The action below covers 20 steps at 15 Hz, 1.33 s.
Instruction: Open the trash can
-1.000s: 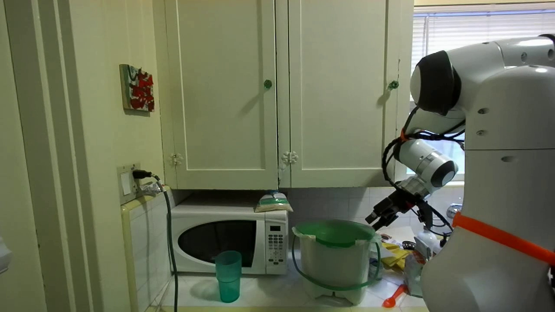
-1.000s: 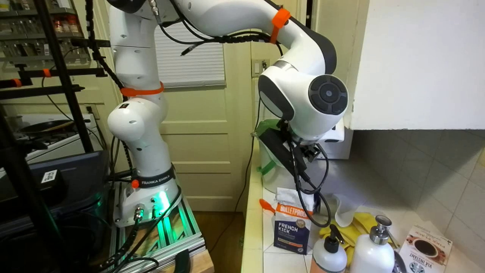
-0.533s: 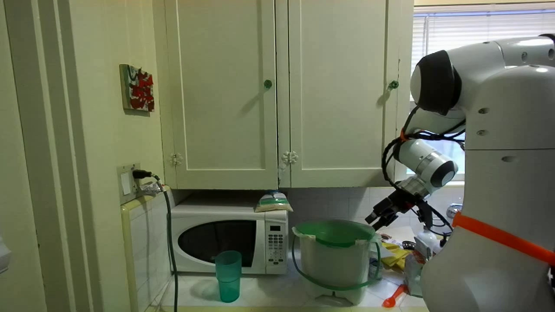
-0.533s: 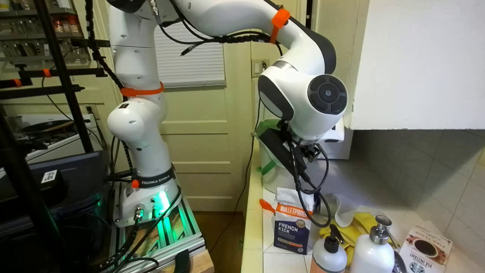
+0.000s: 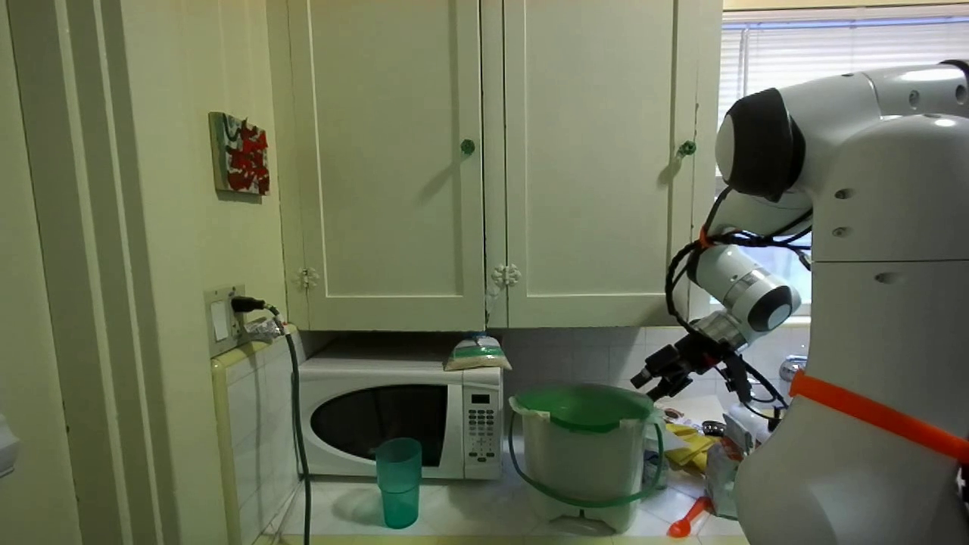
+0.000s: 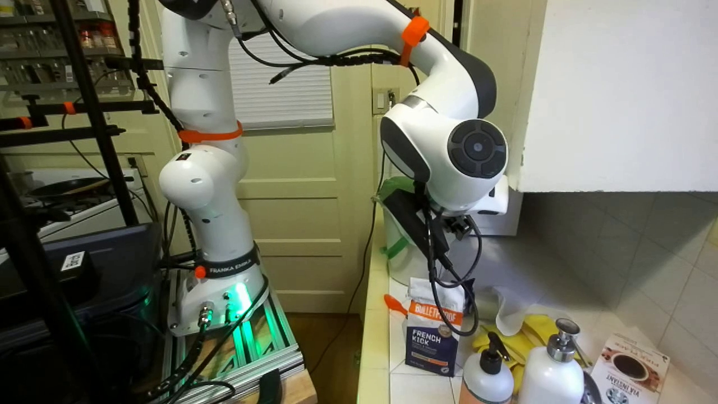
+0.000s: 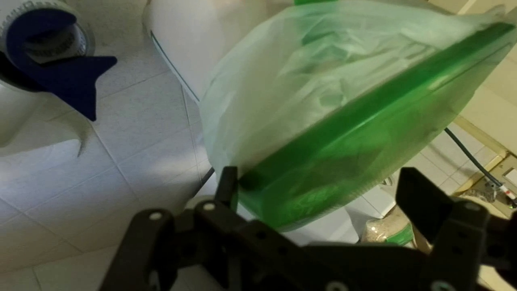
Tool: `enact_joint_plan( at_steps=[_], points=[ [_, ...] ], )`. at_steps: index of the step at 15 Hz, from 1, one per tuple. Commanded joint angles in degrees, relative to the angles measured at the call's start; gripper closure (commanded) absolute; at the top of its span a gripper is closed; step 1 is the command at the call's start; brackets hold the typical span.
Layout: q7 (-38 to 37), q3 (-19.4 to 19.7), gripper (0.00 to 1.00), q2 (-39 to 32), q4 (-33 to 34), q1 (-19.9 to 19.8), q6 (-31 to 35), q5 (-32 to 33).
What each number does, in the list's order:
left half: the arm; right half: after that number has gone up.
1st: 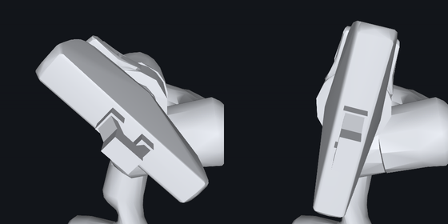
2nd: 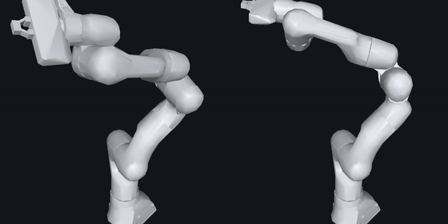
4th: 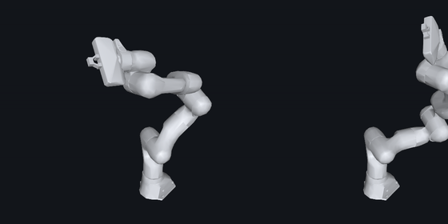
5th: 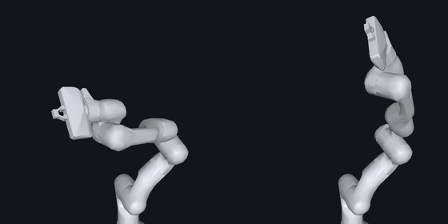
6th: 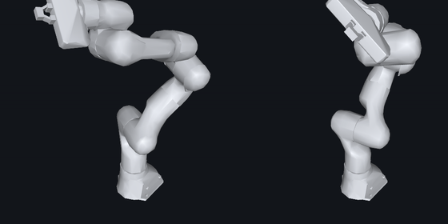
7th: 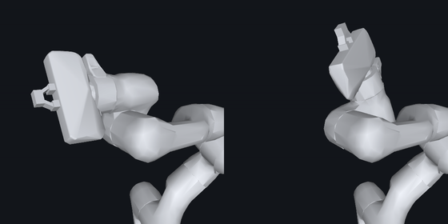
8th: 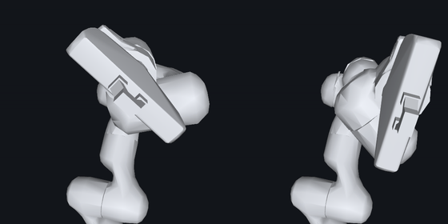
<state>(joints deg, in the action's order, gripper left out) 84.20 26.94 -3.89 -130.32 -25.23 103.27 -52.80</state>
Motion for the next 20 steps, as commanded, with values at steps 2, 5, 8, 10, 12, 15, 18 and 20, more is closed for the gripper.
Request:
enact_joint_plan(
  at_steps=[2,5,8,10,12,15,18,20],
  points=[
    [-3.25,-1.31,0.0,-1.16,0.38,0.02,2.86,-1.96],
    [-4.44,-1.44,0.0,-0.52,0.29,-0.11,1.73,-2.05],
    [-4.83,-1.42,0.0,1.14,-0.27,-0.13,1.4,-1.93],
    [-5.11,-1.38,0.0,2.14,-0.66,-0.13,1.43,-1.69],
    [-5.47,-1.33,0.0,3.05,-0.98,-0.12,1.56,-1.72],
    [-5.66,-1.35,0.0,4.33,-1.15,-0.01,1.25,-1.9],
    [-6.11,-1.52,0.0,5.46,-1.14,0.19,0.18,-1.52],
    [-6.63,-1.66,0.0,6.48,-1.24,0.31,-0.81,-0.94]
  ],
)
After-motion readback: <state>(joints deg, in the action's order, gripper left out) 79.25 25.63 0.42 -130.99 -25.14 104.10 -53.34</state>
